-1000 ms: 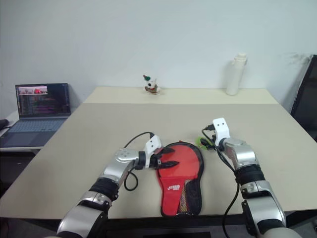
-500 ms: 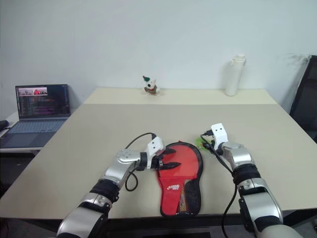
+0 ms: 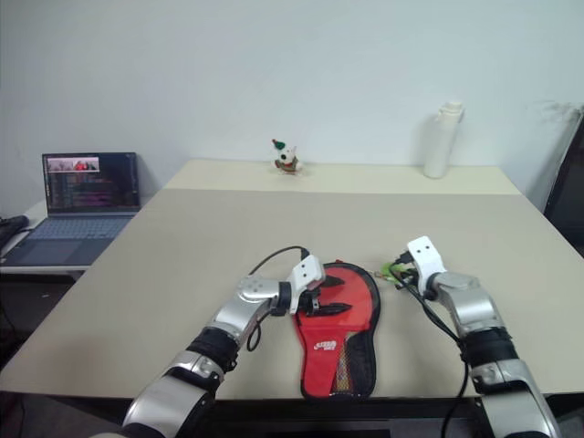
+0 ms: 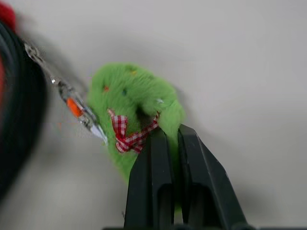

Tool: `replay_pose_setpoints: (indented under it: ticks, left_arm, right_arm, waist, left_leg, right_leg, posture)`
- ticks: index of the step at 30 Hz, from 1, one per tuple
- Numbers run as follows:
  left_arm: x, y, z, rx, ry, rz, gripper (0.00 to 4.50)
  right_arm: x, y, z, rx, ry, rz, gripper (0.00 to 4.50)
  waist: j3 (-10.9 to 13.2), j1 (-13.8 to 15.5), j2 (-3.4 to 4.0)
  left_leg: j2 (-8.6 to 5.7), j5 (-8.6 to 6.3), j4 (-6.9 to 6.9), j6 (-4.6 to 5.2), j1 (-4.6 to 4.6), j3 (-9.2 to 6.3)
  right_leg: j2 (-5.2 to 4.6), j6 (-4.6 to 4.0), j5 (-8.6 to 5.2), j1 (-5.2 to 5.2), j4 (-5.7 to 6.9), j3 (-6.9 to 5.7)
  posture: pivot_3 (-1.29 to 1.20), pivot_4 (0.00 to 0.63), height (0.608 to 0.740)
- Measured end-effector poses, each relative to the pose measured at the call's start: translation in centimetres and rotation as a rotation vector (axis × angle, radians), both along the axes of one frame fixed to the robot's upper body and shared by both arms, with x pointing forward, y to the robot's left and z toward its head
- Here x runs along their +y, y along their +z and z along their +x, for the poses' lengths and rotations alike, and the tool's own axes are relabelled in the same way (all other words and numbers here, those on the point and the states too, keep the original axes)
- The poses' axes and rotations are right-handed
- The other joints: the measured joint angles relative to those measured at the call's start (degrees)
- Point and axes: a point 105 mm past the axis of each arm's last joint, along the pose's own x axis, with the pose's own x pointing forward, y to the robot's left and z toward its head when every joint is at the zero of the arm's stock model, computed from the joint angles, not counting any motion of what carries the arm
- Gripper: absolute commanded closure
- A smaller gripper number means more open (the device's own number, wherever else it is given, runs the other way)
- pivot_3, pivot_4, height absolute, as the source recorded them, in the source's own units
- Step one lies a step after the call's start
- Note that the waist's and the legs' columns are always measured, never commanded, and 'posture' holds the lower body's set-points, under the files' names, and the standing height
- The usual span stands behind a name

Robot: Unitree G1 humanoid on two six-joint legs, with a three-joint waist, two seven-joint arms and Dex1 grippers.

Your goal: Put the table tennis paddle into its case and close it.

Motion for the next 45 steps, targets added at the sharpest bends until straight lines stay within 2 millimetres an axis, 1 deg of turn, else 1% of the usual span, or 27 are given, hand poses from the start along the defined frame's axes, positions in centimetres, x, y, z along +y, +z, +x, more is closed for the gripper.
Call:
replay_pose_setpoints:
  ticks: [2,4,7,10,12,16,19,23,25,30,32,34,35,38,41,44,45]
  left_arm:
    - [0.0,-0.1,0.0,0.004,0.001,0.000,1.18]
    - [-0.2,-0.1,0.2,0.007,0.011,-0.001,1.18]
    - [-0.8,-0.2,0.5,0.008,0.026,-0.008,1.18]
    - [-1.5,-0.3,0.6,0.010,0.032,-0.012,1.18]
    - [-1.9,-0.2,0.7,0.011,0.034,-0.014,1.18]
    - [-2.6,-0.2,0.8,0.006,0.038,-0.012,1.18]
    - [-3.0,-0.2,0.9,0.004,0.037,-0.011,1.18]
    - [-3.4,-0.2,0.9,0.000,0.036,-0.013,1.18]
    - [-3.5,-0.2,1.0,-0.005,0.041,-0.012,1.18]
    - [-3.5,-0.2,1.0,-0.006,0.044,-0.013,1.18]
    - [-3.5,-0.3,1.1,-0.010,0.050,-0.014,1.18]
    - [-3.4,-0.2,1.2,-0.018,0.059,-0.013,1.18]
    - [-3.4,-0.2,1.2,-0.020,0.061,-0.012,1.18]
    - [-3.4,-0.3,1.3,-0.023,0.069,-0.011,1.18]
    - [-3.3,-0.3,1.4,-0.025,0.080,-0.014,1.18]
    - [-3.0,-0.1,1.5,-0.021,0.092,-0.032,1.18]
    - [-2.6,0.0,1.6,-0.014,0.106,-0.044,1.18]
  right_arm:
    - [-1.0,0.0,-1.6,0.022,-0.003,-0.012,4.47]
    - [-1.5,0.0,-3.2,0.044,0.003,-0.026,4.47]
    - [-0.9,0.2,-5.6,0.066,0.060,-0.036,4.47]
    - [0.0,0.2,-8.5,0.111,0.135,-0.038,4.47]
    - [0.7,-0.3,-10.7,0.162,0.187,-0.023,4.47]
    - [1.8,-0.6,-13.3,0.228,0.246,0.024,4.47]
    - [1.5,-0.4,-14.8,0.263,0.271,0.029,4.47]
    - [1.7,-0.4,-17.9,0.344,0.369,0.037,4.47]
    - [1.7,-0.2,-18.9,0.362,0.407,0.034,4.47]
    - [2.1,-0.3,-20.6,0.396,0.482,0.057,4.47]
    - [2.1,-0.5,-21.0,0.404,0.498,0.048,4.47]
    - [2.7,-0.7,-21.2,0.402,0.529,0.049,4.47]
    - [3.0,-0.8,-21.2,0.399,0.540,0.050,4.47]
    - [3.5,-1.2,-20.4,0.381,0.533,0.064,4.47]
    - [3.5,-1.1,-19.2,0.360,0.488,0.091,4.47]
    - [3.3,-0.5,-18.5,0.353,0.468,0.117,3.76]
    - [3.2,-0.1,-18.2,0.345,0.467,0.125,3.42]
  waist:
    - [0.0,0.1,0.01]
    - [0.0,0.0,0.04]
    - [0.0,0.0,0.04]
    - [0.0,0.1,0.04]
    - [0.0,0.0,0.03]
    - [0.0,-0.1,0.04]
    - [0.0,0.1,0.02]
    - [0.0,0.5,0.01]
    - [0.0,0.7,0.00]
    - [0.0,1.1,0.00]
    - [0.0,1.2,-0.02]
    - [0.0,1.2,-0.03]
    - [0.0,1.2,-0.03]
    - [0.0,1.1,-0.06]
    - [0.0,1.1,-0.06]
    - [0.0,1.0,-0.06]
    - [0.0,1.0,-0.06]
  left_leg:
    - [0.01,0.00,-0.01,0.00,0.01,0.00]
    - [0.02,0.00,0.02,0.00,0.05,0.02]
    - [0.04,0.00,0.07,0.00,0.12,-0.03]
    - [0.04,0.00,0.08,0.00,0.18,-0.09]
    - [0.10,0.00,0.08,0.00,0.19,-0.13]
    - [0.08,-0.01,0.06,0.00,0.17,-0.14]
    - [0.03,-0.01,0.06,0.00,0.12,-0.15]
    - [0.02,-0.02,0.02,0.01,0.11,-0.17]
    - [0.02,-0.03,0.01,0.01,0.11,-0.17]
    - [0.02,-0.03,0.01,0.01,0.10,-0.17]
    - [0.02,-0.03,0.01,0.01,0.11,-0.17]
    - [0.02,-0.03,0.01,0.01,0.11,-0.17]
    - [0.03,-0.03,0.01,0.01,0.12,-0.17]
    - [0.04,-0.03,0.04,0.01,0.14,-0.15]
    - [0.04,-0.03,0.07,0.01,0.17,-0.16]
    - [0.06,-0.03,0.07,0.01,0.17,-0.15]
    - [0.07,-0.03,0.07,0.01,0.16,-0.15]
  right_leg:
    - [0.02,0.05,-0.03,0.01,-0.02,0.01]
    - [0.03,0.25,-0.15,0.03,0.01,0.02]
    - [0.06,0.29,-0.17,0.17,-0.04,-0.02]
    - [0.06,0.30,-0.18,0.32,-0.17,-0.07]
    - [0.09,0.32,-0.16,0.41,-0.36,-0.12]
    - [0.08,0.44,-0.08,0.52,-0.62,-0.13]
    - [0.03,0.47,-0.07,0.54,-0.72,-0.14]
    - [0.02,0.48,-0.07,0.56,-0.81,-0.18]
    - [0.02,0.49,-0.08,0.57,-0.83,-0.19]
    - [0.03,0.49,-0.08,0.57,-0.84,-0.22]
    - [0.02,0.49,-0.08,0.58,-0.84,-0.22]
    - [0.03,0.50,-0.08,0.58,-0.83,-0.21]
    - [0.03,0.50,-0.08,0.58,-0.83,-0.21]
    - [0.03,0.50,-0.08,0.59,-0.81,-0.20]
    - [0.03,0.51,-0.07,0.60,-0.77,-0.19]
    - [0.04,0.50,-0.06,0.60,-0.77,-0.18]
    - [0.05,0.50,-0.06,0.59,-0.77,-0.18]
  posture:
    - [0.00,0.150,0.740]
    - [0.00,0.150,0.740]
    - [0.00,0.150,0.740]
    - [0.00,0.150,0.740]
    - [0.00,0.150,0.740]
    - [0.00,0.150,0.740]
    - [0.00,0.150,0.740]
    - [0.00,0.150,0.740]
    - [0.00,0.150,0.740]
    - [0.00,0.150,0.740]
    - [0.00,0.150,0.740]
    - [0.00,0.150,0.740]
    - [0.00,0.150,0.740]
    - [0.00,0.150,0.740]
    - [0.00,0.150,0.740]
    - [0.00,0.150,0.740]
    - [0.00,0.150,0.740]
